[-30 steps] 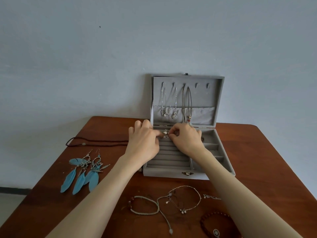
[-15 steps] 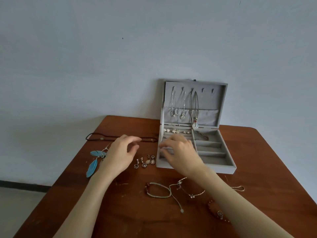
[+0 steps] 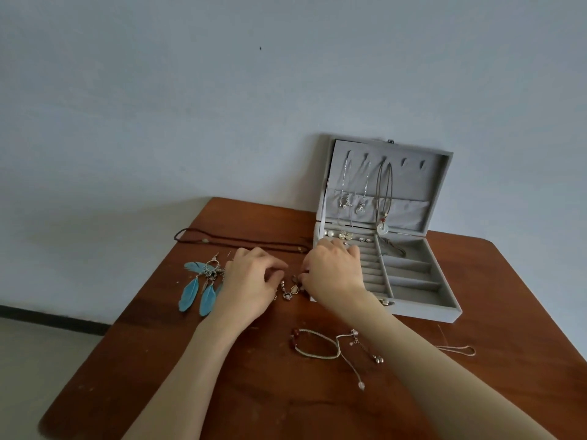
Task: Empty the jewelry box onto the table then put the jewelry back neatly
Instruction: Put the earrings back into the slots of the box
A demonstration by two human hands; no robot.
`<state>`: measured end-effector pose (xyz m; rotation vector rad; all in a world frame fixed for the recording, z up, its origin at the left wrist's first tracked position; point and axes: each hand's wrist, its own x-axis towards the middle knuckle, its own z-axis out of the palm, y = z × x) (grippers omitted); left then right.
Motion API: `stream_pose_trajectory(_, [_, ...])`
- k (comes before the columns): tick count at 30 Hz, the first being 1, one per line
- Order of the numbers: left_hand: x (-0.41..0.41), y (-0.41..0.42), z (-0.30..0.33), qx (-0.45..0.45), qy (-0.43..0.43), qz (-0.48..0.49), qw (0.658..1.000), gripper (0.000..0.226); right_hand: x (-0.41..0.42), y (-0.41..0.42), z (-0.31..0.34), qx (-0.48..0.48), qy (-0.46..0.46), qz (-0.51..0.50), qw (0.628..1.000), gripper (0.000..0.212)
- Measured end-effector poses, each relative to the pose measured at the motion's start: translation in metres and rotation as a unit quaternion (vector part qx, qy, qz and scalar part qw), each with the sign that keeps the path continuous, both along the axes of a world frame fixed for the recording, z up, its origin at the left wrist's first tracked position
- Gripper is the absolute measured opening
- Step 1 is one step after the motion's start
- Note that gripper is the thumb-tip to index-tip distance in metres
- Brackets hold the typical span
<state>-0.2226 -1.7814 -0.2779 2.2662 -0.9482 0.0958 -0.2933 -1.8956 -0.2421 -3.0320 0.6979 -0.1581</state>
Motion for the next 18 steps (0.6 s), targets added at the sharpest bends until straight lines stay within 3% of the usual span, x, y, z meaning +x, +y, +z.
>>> stream_pose_trajectory(4, [-0.004,-0.002,0.0,0.024,-0.002,0.014,1.0,0.02,-0.001,0.001,-0.004,0.02,-0.03,0.002,0.999,0.023])
stream_pose_trajectory(8, [-0.008,-0.007,0.003,0.047,-0.004,0.025,0.999,0.026,-0.014,-0.008,0.001,0.177,-0.175,-0.007,0.969,0.014])
stream_pose_trajectory(12, [-0.012,-0.015,0.007,0.095,-0.009,0.038,0.995,0.034,-0.036,-0.021,0.008,0.367,-0.268,-0.033,0.89,0.011])
stream_pose_trajectory(16, [-0.012,-0.019,0.009,0.109,-0.011,0.045,0.993,0.024,-0.053,-0.034,0.014,0.572,-0.338,-0.044,0.746,0.009])
stream_pose_trajectory(18, [-0.011,-0.02,0.01,0.107,-0.006,0.039,0.993,0.019,-0.058,-0.042,0.015,0.613,-0.342,-0.041,0.711,0.013])
